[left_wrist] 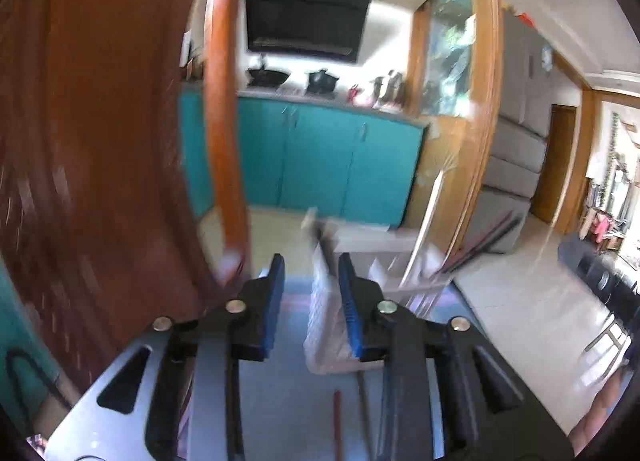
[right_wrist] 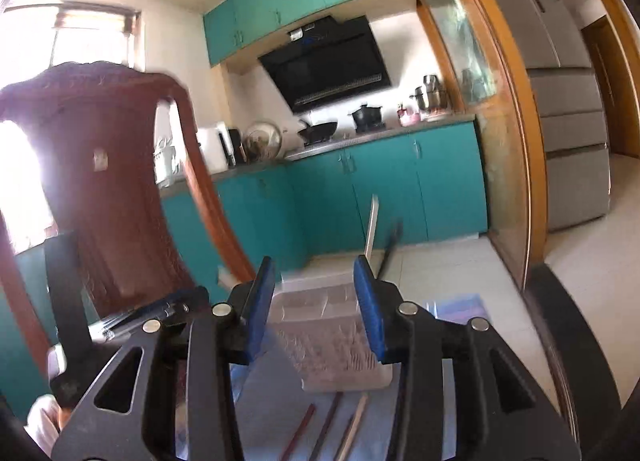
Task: Organize utensils
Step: 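Lift both chopsticks, lower them into the white basket and open both grippers, then grasp a light wooden chopstick with the right gripper while the left gripper grasps a dark red chopstick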
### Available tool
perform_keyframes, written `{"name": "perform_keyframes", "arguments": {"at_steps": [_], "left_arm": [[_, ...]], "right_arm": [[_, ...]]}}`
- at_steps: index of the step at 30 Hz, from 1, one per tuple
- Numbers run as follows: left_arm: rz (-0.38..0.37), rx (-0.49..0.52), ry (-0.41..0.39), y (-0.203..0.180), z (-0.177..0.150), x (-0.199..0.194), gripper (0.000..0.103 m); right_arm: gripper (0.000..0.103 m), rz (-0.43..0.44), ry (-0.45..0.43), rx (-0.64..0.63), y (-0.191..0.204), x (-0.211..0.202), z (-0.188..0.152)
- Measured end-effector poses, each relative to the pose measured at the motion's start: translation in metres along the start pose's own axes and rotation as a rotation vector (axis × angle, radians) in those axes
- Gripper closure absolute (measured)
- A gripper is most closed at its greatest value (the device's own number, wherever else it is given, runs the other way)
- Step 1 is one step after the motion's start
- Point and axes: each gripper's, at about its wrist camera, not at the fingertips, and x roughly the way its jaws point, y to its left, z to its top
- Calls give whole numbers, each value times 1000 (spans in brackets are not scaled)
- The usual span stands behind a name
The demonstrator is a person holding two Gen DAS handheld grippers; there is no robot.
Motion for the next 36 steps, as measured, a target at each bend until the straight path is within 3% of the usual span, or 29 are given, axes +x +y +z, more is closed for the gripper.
{"name": "perform_keyframes", "arguments": {"at_steps": [4,5,8,10,14,18,29,32,36], "left_arm": [[58,-4,270,9,-35,43,80],[58,-22,342,13,-42,54,80],[86,-31,451,16,-57,71,77],[93,-27,494,14,-68,76,70],[81,7,571,2,-94,80,67],[48,65,590,-10,-104,77,63],[49,94,606,-19,-111,75,57],[62,96,611,-19,-112,84,55],[70,102,616,-19,-115,91,52]], "right_arm": [[65,-92,496,27,-21,82,-65],[65,-108,568,44,-26,98,-80],[65,-159,649,77,-33,127,-102],[65,-178,674,85,-33,146,-108],[65,-261,719,84,-38,174,-120],[94,-289,723,60,-39,179,-120],[95,-317,741,134,-77,143,-116],[92,-297,749,110,-78,139,-118],[84,-332,776,32,-66,134,-122]]}}
